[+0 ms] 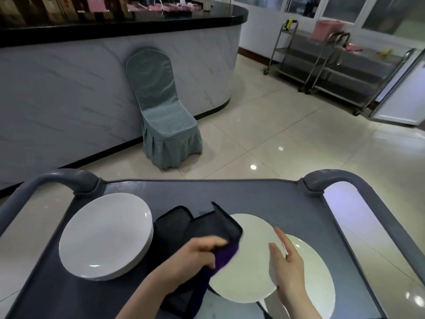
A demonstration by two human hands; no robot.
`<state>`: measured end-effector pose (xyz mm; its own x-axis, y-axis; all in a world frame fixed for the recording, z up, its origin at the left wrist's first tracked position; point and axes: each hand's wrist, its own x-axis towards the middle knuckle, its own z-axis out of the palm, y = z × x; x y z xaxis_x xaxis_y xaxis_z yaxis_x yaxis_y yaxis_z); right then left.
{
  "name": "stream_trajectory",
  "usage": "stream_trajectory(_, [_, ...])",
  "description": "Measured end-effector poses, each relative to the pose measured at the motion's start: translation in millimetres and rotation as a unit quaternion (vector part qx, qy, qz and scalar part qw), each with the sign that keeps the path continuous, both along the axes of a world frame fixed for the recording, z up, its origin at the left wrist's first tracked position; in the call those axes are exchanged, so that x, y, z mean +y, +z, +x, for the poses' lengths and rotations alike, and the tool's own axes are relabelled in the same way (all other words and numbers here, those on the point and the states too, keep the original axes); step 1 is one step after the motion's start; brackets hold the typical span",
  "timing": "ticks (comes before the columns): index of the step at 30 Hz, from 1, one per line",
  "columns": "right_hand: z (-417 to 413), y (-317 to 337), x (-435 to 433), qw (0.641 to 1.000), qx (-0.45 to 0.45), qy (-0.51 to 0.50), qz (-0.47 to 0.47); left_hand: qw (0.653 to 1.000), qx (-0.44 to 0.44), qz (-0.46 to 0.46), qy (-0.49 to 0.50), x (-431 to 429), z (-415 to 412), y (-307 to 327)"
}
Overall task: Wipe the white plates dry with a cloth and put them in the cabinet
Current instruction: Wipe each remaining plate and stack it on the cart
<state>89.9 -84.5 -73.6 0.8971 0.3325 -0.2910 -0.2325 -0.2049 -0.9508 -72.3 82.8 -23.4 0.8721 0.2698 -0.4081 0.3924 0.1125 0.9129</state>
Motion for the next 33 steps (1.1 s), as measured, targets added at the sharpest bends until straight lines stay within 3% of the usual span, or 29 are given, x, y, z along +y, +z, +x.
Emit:
stream_trajectory(3, [3, 4, 2, 0.999, 0.032, -0.020, 0.031, 0.978, 0.068, 0.055, -0.190, -4, -7, 3])
stream_trajectory(4, [3, 6, 2, 0.998, 0.036, -0.018, 0.039, 0.981, 0.058, 0.064, -0.176, -5, -7, 1])
stream_trajectory(6, [3, 9, 3, 0.998, 0.028, -0.007, 0.049, 0.993, 0.024, 0.119, -0.007, -6, -3, -4])
stream_trajectory(7, [2, 10, 4, 0.998, 0.028, -0.006, 0.055, 0.977, 0.009, 0.192, 0.092, -6, 0, -11])
stream_trajectory(9, [-1, 10, 5, 0.997, 0.037, -0.008, 0.063, 0.895, -0.033, 0.409, 0.178, -9, 4, -22])
stream_trajectory(11, [-5, 11, 7, 0.996, 0.044, -0.014, 0.072, 0.828, -0.060, 0.544, 0.120, -23, 7, -32])
stream_trajectory(12, [-8, 12, 8, 0.996, 0.043, -0.017, 0.078, 0.820, -0.032, 0.566, 0.072, -31, 7, -34])
stream_trajectory(14, [-12, 14, 10, 0.995, 0.029, -0.025, 0.087, 0.808, 0.044, 0.588, 0.010, -44, 10, -34])
stream_trajectory(16, [-15, 15, 12, 0.996, 0.017, -0.024, 0.085, 0.807, 0.050, 0.588, -0.025, -57, 11, -36])
stream_trajectory(21, [-19, 19, 5, 0.997, -0.010, -0.001, 0.073, 0.914, -0.103, 0.385, -0.073, -72, 14, -33])
stream_trajectory(23, [-19, 19, 0, 0.997, -0.006, 0.005, 0.073, 0.947, -0.129, 0.293, 0.036, -62, 9, -26])
stream_trajectory(25, [-19, 20, -3, 0.997, -0.003, 0.007, 0.080, 0.894, -0.123, 0.385, 0.194, -49, 5, -29])
stream_trajectory(26, [-20, 21, -2, 0.997, -0.006, 0.009, 0.081, 0.862, -0.088, 0.449, 0.220, -47, 5, -32])
stream_trajectory(29, [-25, 26, 2, 0.996, -0.018, 0.013, 0.089, 0.809, -0.026, 0.576, 0.112, -55, 8, -40])
stream_trajectory(30, [-27, 28, 2, 0.995, -0.023, 0.016, 0.092, 0.809, -0.026, 0.583, 0.069, -58, 6, -41])
stream_trajectory(33, [-27, 32, 0, 0.995, -0.016, 0.009, 0.094, 0.861, -0.032, 0.507, -0.011, -64, -2, -42])
